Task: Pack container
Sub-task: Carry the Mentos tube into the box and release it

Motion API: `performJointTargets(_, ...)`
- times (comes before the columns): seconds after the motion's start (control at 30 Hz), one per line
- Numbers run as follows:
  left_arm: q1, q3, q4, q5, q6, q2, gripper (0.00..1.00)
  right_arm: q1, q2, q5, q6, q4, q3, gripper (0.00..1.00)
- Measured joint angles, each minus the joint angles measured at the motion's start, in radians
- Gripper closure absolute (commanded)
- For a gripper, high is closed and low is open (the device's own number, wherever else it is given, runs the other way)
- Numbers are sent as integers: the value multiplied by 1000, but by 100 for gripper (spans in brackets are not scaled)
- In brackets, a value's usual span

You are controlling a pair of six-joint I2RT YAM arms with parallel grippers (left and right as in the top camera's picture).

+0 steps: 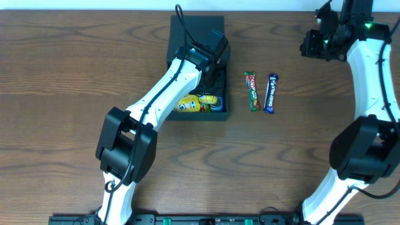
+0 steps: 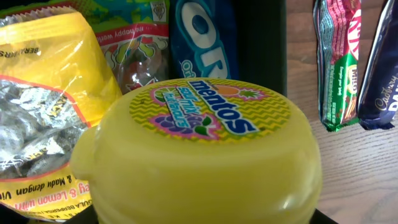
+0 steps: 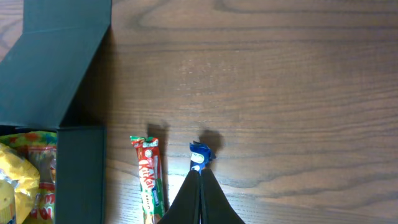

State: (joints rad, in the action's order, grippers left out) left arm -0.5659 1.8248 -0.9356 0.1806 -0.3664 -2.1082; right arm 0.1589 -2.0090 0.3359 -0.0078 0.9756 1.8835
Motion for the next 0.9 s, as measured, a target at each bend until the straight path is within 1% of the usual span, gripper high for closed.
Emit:
performJointTargets(0.03, 0, 0, 2, 0, 2, 0, 33, 0, 0, 0, 0, 0, 0, 98)
performJointTargets(0.07, 0, 0, 4, 1, 0, 0, 24, 0, 0, 0, 0, 0, 0, 98)
performJointTargets(0.1, 0, 0, 6, 1, 3, 0, 7, 0, 0, 0, 0, 0, 0, 98)
performJointTargets(0.13, 1, 0, 8, 2, 2, 0, 5, 0, 0, 0, 0, 1, 0, 98)
performJointTargets(0.43, 25, 5, 7, 23, -3, 0, 5, 0, 0, 0, 0, 21, 0, 98)
performJointTargets(0.6, 57, 85, 2, 21, -3, 10, 5, -6, 0, 0, 1, 38, -16, 95)
performJointTargets(0.73, 131, 143, 5, -26, 18, 71, 5, -49, 0, -2, 3, 42, -88, 93)
performJointTargets(0.9, 292, 175, -5, -46, 61, 147, 5, -151, 0, -43, 24, 31, -190, 92)
